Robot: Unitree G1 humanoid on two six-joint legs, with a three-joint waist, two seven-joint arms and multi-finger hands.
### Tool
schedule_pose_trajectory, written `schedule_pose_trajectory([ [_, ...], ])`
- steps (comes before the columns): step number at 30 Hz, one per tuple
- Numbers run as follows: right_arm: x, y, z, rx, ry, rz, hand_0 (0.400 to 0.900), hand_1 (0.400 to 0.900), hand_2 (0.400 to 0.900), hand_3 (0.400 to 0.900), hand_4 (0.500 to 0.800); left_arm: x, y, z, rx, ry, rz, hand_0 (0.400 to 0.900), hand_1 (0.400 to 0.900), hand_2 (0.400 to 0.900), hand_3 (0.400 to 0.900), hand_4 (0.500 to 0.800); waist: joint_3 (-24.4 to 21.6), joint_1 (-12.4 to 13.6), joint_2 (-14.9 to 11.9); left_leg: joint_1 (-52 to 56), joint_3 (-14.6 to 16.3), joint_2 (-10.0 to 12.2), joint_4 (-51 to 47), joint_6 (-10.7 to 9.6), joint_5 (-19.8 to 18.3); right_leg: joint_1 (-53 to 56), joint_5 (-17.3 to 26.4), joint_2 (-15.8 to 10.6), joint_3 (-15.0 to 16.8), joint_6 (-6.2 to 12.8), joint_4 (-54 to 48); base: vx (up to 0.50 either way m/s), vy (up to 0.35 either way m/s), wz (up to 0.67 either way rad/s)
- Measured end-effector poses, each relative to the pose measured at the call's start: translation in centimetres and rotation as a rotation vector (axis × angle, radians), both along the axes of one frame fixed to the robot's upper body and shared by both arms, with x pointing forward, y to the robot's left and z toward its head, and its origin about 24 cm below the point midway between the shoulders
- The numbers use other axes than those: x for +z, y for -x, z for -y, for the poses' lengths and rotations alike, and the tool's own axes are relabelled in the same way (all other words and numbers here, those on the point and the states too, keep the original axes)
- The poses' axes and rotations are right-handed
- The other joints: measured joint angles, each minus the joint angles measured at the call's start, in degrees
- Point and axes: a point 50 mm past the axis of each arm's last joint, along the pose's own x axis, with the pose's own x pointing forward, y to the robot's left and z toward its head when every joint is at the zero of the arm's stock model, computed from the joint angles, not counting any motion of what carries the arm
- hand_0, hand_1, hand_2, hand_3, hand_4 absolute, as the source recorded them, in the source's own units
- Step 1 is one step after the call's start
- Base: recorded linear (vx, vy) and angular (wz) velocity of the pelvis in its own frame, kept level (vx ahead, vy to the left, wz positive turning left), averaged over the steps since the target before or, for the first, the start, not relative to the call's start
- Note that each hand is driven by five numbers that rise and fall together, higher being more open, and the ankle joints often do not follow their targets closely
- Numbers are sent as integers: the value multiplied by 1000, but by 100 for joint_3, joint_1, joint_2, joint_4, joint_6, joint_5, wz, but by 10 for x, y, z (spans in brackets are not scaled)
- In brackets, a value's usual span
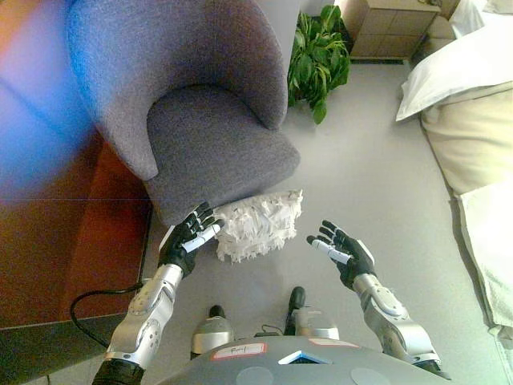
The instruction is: Pick up the pillow and put it on the sofa.
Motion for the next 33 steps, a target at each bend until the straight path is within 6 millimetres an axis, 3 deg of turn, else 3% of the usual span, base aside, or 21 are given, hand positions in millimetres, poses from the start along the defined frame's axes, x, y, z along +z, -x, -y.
schedule_pose_trajectory([
  [24,-3,6,0,1,-2,-19,900,900,900,900,800,-2,4,3,-35,53,-8,900,900,900,900,800,-102,2,-24,113,86,17,2,-5,2,33,7,20,83,-2,-6,8,-24,-2],
  [33,-2,5,-2,34,-14,-16,900,900,900,900,800,-3,7,1,-2,50,-21,900,900,900,900,800,-101,28,22,-42,50,134,360,1,-65,-58,-33,84,139,-9,-25,0,-115,-12],
])
